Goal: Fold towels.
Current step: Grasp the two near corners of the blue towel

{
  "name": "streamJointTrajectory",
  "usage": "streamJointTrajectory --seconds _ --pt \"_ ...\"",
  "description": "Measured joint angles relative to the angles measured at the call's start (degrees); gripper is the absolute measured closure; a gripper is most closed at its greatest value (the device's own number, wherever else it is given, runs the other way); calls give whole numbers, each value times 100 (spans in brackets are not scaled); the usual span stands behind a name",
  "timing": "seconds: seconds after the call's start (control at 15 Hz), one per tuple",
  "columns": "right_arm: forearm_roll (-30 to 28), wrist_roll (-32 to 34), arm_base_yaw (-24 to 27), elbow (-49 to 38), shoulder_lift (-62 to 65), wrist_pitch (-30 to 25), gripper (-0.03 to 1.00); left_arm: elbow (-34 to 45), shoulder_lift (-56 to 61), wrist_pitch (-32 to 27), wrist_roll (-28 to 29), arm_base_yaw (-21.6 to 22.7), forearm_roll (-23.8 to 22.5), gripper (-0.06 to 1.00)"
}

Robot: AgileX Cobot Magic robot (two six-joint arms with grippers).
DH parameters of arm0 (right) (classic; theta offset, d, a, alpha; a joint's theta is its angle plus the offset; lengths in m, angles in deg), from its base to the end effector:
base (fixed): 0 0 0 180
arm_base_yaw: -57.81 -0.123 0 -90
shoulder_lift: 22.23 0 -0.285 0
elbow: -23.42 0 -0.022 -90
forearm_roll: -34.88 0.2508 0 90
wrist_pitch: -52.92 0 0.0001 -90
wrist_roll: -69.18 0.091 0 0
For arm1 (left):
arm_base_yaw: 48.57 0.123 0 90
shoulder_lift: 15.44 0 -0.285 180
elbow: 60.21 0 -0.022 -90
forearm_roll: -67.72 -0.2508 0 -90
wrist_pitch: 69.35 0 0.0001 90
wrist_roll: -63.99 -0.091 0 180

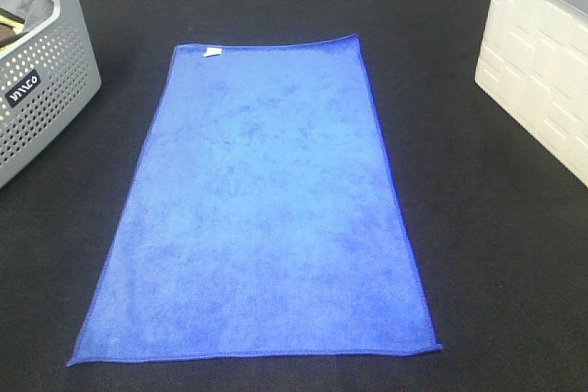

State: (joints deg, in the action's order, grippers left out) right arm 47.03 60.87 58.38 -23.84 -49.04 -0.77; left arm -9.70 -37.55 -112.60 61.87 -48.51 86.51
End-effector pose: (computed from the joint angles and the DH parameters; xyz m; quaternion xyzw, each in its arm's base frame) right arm 0.0523 0.0149 0.2873 -0.0416 0.8921 0.0700 0.4445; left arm 0.0496 -0.0201 0.2896 -0.0263 0.8367 -0.1479 0.5267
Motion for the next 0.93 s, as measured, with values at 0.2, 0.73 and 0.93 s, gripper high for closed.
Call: streamJointTrajectory --seconds 0.2,0.73,0.93 --pt "355 46 0 11 -1450 63 1 74 -1536 63 -6 0 453 21" --pt "1507 -773 0 11 -4475 911 1 74 -5317 911 -1742 0 2080 21" --pt "2137 -1467 0 11 -5151 1146 1 74 -6113 1100 -2590 0 2905 21"
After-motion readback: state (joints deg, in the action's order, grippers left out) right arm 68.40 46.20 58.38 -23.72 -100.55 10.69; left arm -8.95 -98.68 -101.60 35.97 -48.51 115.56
